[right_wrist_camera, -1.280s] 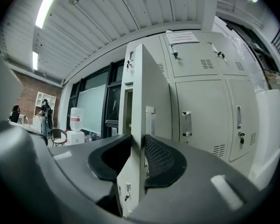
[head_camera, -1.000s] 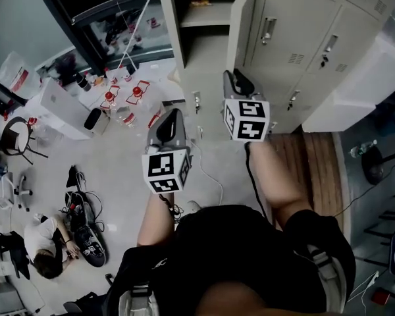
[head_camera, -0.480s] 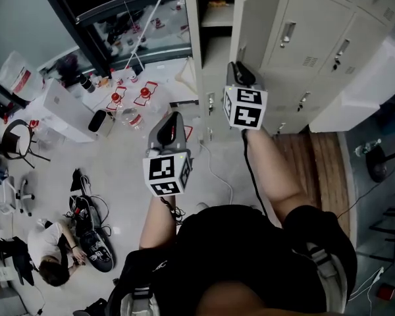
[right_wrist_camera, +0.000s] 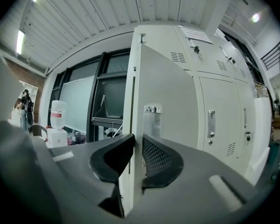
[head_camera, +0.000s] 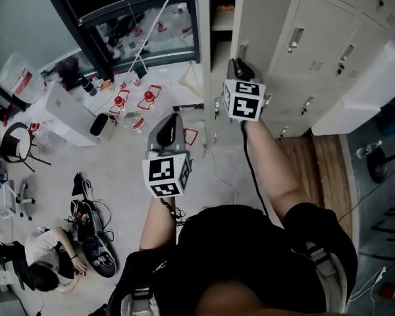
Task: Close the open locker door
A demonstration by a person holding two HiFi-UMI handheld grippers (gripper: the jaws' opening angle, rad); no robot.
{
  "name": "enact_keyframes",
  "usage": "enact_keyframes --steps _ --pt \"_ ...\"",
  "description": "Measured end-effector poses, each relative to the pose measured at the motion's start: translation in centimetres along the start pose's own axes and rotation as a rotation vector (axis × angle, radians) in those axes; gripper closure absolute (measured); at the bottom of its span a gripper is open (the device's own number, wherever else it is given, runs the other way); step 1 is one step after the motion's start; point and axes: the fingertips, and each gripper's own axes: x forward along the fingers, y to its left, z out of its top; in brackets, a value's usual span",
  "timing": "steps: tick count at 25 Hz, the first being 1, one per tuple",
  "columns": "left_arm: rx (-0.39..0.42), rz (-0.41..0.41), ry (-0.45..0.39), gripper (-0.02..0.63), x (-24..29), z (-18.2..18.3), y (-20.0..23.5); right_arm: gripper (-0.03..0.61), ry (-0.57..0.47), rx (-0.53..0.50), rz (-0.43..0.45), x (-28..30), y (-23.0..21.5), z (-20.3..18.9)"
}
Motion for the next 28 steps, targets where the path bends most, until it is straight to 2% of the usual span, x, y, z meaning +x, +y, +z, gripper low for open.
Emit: enact_keyframes --steps 15,28 --pt "0.024 0.016 -0.007 0.614 0.3 0.3 4.2 0.514 0.021 0.012 -0.008 5.3 2.4 0.5" --pt "0.03 0.057 -0.01 0.614 -0.1 0.5 8.6 0.517 0.044 0.007 -0.054 10.5 3.3 1.0"
